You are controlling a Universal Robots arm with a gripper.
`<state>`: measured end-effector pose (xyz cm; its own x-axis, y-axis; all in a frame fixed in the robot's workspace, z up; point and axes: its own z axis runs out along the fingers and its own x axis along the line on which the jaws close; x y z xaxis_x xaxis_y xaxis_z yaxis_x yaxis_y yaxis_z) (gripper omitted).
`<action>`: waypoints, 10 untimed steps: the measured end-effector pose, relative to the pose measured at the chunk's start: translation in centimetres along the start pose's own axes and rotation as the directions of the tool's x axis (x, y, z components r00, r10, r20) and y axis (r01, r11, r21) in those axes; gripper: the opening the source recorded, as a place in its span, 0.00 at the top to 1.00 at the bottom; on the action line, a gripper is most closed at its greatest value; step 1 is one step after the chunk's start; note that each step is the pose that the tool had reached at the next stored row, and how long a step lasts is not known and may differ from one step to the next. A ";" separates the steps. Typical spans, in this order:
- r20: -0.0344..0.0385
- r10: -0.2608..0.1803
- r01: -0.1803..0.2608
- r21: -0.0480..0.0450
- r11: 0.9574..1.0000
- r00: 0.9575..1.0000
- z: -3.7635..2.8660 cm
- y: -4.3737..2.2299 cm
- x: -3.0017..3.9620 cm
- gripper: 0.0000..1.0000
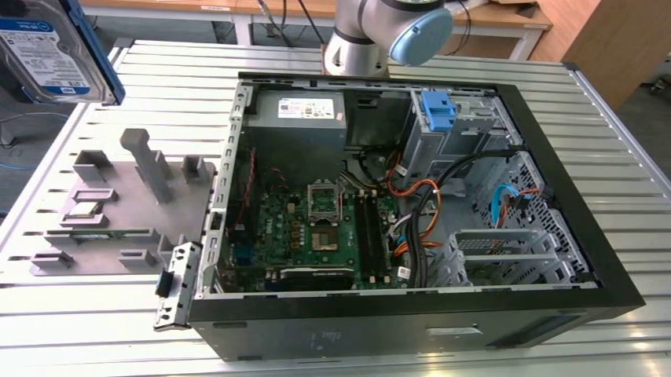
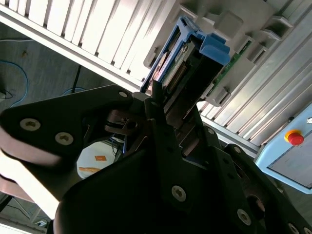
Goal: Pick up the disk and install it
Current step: 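Pick up the disk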
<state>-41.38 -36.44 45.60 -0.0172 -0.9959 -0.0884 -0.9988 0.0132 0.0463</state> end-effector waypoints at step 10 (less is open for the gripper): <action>0.000 0.000 0.000 0.000 1.000 1.000 -0.62 0.03 -0.07 0.65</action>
<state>-41.38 -36.43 46.23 -0.0172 -0.9959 -0.0884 -0.9988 0.0132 0.0463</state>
